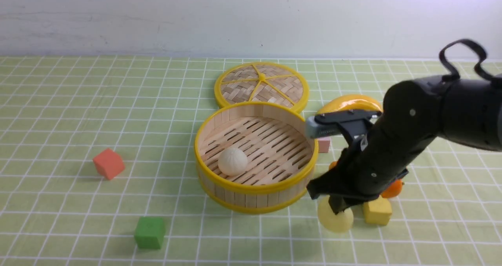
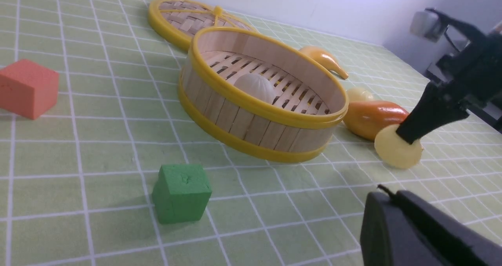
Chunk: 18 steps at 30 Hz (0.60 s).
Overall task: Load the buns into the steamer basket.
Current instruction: Use the right arm to put the steamed stuffed bun into the steamer
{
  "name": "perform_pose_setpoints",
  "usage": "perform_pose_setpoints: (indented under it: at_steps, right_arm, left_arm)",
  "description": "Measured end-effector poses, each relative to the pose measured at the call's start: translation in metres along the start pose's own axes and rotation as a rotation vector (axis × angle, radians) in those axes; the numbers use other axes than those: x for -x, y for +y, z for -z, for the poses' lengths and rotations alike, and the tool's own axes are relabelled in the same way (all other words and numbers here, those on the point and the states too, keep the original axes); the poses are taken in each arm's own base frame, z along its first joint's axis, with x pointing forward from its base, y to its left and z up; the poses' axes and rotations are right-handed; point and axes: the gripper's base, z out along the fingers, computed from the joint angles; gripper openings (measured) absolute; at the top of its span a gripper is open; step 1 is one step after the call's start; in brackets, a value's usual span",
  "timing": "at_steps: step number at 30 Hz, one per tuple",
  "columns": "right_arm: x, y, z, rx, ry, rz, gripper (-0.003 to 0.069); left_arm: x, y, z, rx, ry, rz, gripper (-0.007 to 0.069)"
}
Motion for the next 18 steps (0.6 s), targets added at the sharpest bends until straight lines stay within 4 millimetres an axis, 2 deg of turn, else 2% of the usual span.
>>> perform_pose_setpoints:
  at_steps: [2, 4, 6, 8, 13, 18]
  right_arm:
    - [0.008, 0.007, 0.013, 0.019, -0.048, 0.020, 0.0006]
    - [0.026, 0.019, 0.032, 0.052, -0.139, 0.057, 0.0006]
    - [0.036, 0.023, 0.036, 0.059, -0.170, 0.064, 0.0006]
    - [0.053, 0.024, 0.031, 0.051, -0.197, 0.078, 0.0006]
    - [0.078, 0.019, -0.022, 0.018, -0.138, 0.087, 0.0012]
    - [0.085, 0.013, -0.062, -0.015, -0.059, 0.073, 0.0057]
  left_arm:
    - [0.000, 0.000, 0.000, 0.000, 0.000, 0.000, 0.0010]
    - [0.000, 0.000, 0.000, 0.000, 0.000, 0.000, 0.0012]
    - [0.000, 0.000, 0.000, 0.000, 0.000, 0.000, 0.0014]
    - [0.000, 0.000, 0.000, 0.000, 0.000, 0.000, 0.0017]
    - [0.000, 0.000, 0.000, 0.000, 0.000, 0.000, 0.0020]
    - [0.000, 0.000, 0.000, 0.000, 0.000, 0.000, 0.0028]
